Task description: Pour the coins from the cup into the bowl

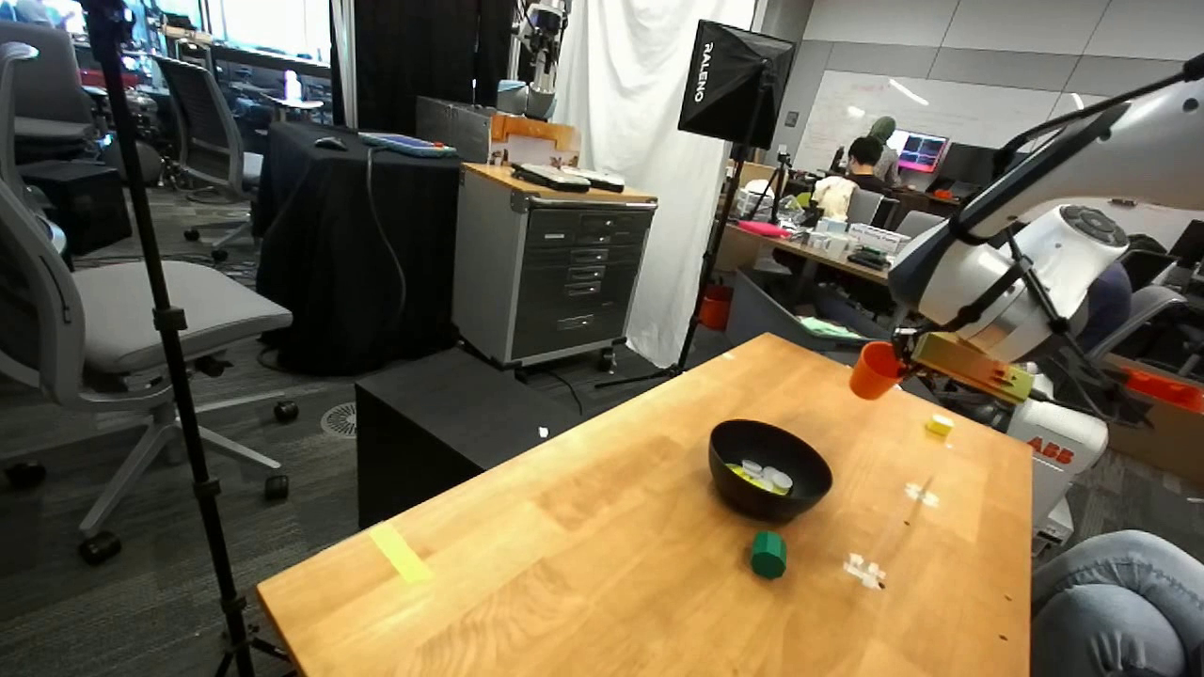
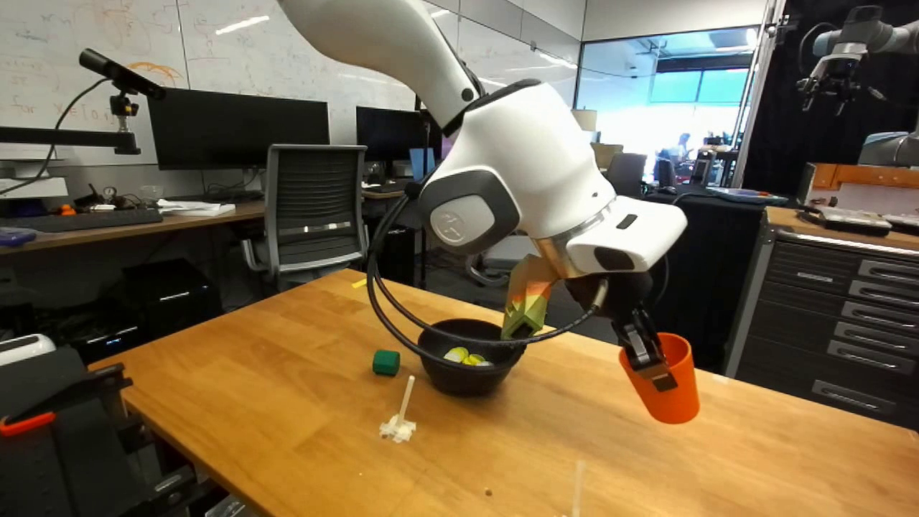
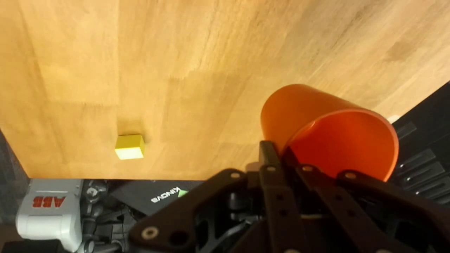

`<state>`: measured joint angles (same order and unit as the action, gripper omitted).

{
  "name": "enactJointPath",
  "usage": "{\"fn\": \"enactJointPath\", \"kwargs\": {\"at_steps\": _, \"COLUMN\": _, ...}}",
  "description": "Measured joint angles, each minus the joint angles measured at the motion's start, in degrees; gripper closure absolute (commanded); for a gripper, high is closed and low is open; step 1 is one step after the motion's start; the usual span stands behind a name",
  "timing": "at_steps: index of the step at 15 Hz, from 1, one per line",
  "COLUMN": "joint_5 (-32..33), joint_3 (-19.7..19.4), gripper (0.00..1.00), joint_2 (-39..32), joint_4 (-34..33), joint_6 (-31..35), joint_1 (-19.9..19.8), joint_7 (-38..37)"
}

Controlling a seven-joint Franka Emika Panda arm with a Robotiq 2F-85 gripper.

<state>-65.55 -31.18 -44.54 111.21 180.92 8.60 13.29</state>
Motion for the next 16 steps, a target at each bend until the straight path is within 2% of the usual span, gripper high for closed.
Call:
{"fn": "enactJointPath", "kwargs": {"at_steps": 4, "joint_5": 10.5, "joint_3": -13.0, "gripper": 0.96, "joint_2": 0.2, "joint_4": 0.5, "joint_6": -18.9, "joint_1": 7.5, "joint_7": -9.1}}
{"fn": "enactJointPath", "kwargs": {"at_steps": 6, "joint_5": 15.8, "joint_3": -16.5, "gripper": 0.96, "joint_2": 0.6, "joint_4": -1.0, "joint_6": -27.7, "joint_1": 9.3, "joint_7": -11.5}}
{"fn": "enactJointPath", "kwargs": {"at_steps": 7, "joint_5": 19.9, "joint_3": -16.6, "gripper": 0.96, "joint_2": 1.4, "joint_4": -1.8, "joint_6": -30.7, "joint_1": 9.0, "joint_7": -12.8}}
{"fn": "enactJointPath", "kwargs": {"at_steps": 9, "joint_5": 29.2, "joint_3": -14.0, "gripper": 0.96, "joint_2": 4.2, "joint_4": -3.1, "joint_6": -34.6, "joint_1": 6.8, "joint_7": -16.0}}
{"fn": "enactJointPath", "kwargs": {"at_steps": 12, "joint_5": 41.8, "joint_3": -6.9, "gripper": 0.96, "joint_2": 9.0, "joint_4": -4.4, "joint_6": -39.8, "joint_1": 0.7, "joint_7": -19.1}}
{"fn": "enactJointPath", "kwargs": {"at_steps": 16, "joint_5": 51.8, "joint_3": 2.5, "gripper": 0.96, "joint_2": 12.7, "joint_4": -6.1, "joint_6": -46.0, "joint_1": -8.4, "joint_7": -20.5}}
